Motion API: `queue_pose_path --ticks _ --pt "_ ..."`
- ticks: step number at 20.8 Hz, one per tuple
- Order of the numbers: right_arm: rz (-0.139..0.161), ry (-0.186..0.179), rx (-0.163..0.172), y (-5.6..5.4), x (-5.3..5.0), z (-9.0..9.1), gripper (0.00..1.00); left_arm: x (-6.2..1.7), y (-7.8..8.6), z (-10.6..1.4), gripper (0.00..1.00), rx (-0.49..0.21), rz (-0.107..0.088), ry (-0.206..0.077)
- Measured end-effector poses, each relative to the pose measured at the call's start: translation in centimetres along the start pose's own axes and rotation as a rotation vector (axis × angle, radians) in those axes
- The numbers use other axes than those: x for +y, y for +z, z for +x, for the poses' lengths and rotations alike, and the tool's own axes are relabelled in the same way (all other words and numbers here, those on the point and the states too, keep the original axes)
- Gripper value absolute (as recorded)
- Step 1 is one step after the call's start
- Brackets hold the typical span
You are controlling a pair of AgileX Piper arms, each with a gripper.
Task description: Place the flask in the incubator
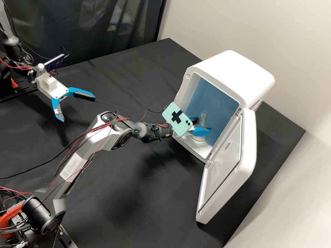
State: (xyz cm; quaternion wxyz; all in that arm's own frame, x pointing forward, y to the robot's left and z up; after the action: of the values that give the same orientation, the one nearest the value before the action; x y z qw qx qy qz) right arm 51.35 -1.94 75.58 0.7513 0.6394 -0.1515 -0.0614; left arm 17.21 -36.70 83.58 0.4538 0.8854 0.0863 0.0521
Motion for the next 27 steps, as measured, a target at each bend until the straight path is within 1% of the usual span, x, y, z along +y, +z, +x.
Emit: queue_pose_path --ticks 2,6,8,9,10,12,14,17,18,19,21,27 --pt "-0.003 0.002 -0.003 0.0 0.0 0.0 1.0 0.0 0.0 0.0 1.0 0.0 0.0 0.0" --pt "-0.043 0.002 -0.029 0.3 -0.3 0.0 1.0 0.0 0.0 0.0 1.0 0.0 0.0 0.0" --pt "-0.036 -0.008 -0.055 0.7 -0.6 0.1 1.0 0.0 0.0 0.0 1.0 0.0 0.0 0.0" --pt "-0.032 -0.009 -0.06 0.8 -0.7 0.1 1.0 0.0 0.0 0.0 1.0 -0.002 0.0 0.0" --pt "-0.036 -0.009 -0.062 0.8 -0.7 0.1 1.0 0.0 0.0 0.0 1.0 -0.002 0.0 0.0" --pt "-0.048 -0.02 -0.063 0.8 -0.8 0.1 1.0 -0.01 0.1 0.0 1.0 -0.006 0.001 -0.001" --pt "-0.049 -0.033 -0.064 0.9 -0.9 0.1 1.0 -0.02 0.1 0.0 1.0 -0.008 0.001 -0.001" --pt "-0.055 -0.065 -0.077 1.3 -1.4 -0.3 1.0 -0.02 0.1 0.0 1.0 -0.008 0.001 -0.001" --pt "-0.05 -0.069 -0.076 1.4 -1.5 -0.3 1.0 -0.02 0.1 0.0 1.0 -0.008 0.001 -0.001" --pt "-0.039 -0.068 -0.08 1.5 -1.5 -0.3 1.0 -0.02 0.1 0.0 1.0 -0.008 0.001 -0.001" --pt "-0.026 -0.065 -0.081 1.6 -1.3 -0.3 1.0 -0.02 0.1 0.0 1.0 -0.008 0.001 -0.001" --pt "-0.023 -0.068 -0.082 1.6 -1.3 -0.3 1.0 -0.02 0.1 0.0 1.0 -0.008 0.001 -0.001"
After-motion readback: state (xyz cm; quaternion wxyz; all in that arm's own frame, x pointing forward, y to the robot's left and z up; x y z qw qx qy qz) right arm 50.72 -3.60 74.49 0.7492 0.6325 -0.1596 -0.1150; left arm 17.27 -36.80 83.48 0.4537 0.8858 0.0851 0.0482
